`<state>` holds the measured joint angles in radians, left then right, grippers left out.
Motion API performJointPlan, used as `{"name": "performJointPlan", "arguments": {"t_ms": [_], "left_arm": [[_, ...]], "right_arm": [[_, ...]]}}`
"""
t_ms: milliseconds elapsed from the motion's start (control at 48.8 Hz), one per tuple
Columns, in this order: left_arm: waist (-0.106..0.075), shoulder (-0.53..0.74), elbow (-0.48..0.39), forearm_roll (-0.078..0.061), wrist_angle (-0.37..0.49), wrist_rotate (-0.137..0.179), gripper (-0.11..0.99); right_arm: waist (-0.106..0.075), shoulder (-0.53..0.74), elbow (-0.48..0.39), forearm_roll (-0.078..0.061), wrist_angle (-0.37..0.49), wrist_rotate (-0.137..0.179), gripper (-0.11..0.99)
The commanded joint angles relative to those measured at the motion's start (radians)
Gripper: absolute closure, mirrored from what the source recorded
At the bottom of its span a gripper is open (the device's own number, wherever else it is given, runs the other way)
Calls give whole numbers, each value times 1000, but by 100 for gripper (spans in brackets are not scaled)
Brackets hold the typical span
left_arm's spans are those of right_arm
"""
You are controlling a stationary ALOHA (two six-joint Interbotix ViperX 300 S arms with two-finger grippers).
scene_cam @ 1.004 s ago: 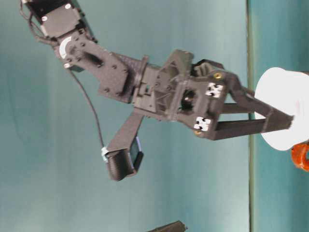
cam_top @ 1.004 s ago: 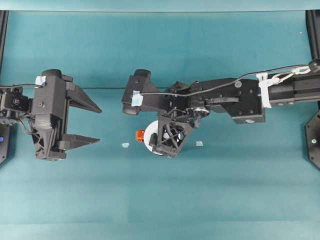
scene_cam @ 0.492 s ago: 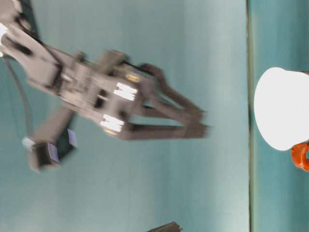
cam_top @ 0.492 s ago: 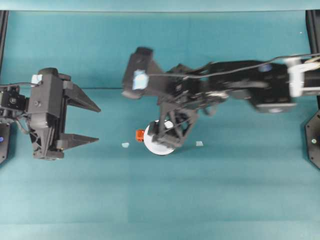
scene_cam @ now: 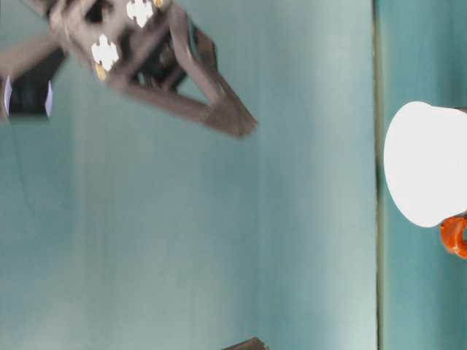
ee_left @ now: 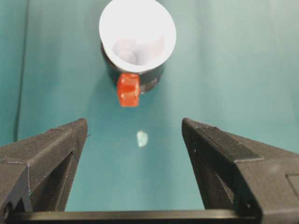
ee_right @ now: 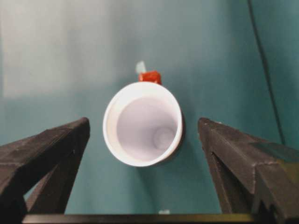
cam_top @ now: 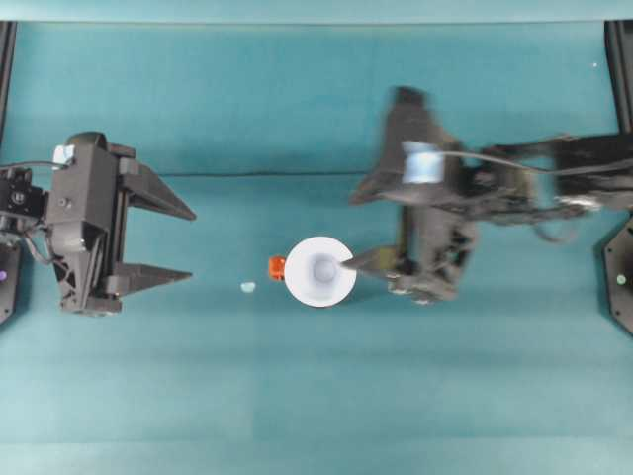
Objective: Put the paper cup into the moved red handle cup holder.
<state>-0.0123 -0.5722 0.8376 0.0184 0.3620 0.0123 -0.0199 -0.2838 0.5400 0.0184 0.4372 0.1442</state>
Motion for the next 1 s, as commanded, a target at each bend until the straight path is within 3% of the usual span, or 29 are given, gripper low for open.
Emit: {"name": "performJointPlan", "arguments": {"t_ms": [0, 225, 410, 696, 983], "left_arm": [[-2, -14, -12, 2, -5, 0, -2], [-2, -17, -12, 2, -5, 0, -2], [-2, -14, -15, 2, -5, 2, -2], [-2, -11, -18, 3, -5, 2, -2], [-2, -11, -18, 2, -5, 2, -2]], "right_arm": [[3, -71, 41, -2, -63, -9, 0], [3, -199, 170, -2, -97, -17, 0], [5, -295, 236, -2, -118, -46, 0], [5, -397, 314, -2, -219, -84, 0], [5, -419, 341, -2, -235, -81, 1]]}}
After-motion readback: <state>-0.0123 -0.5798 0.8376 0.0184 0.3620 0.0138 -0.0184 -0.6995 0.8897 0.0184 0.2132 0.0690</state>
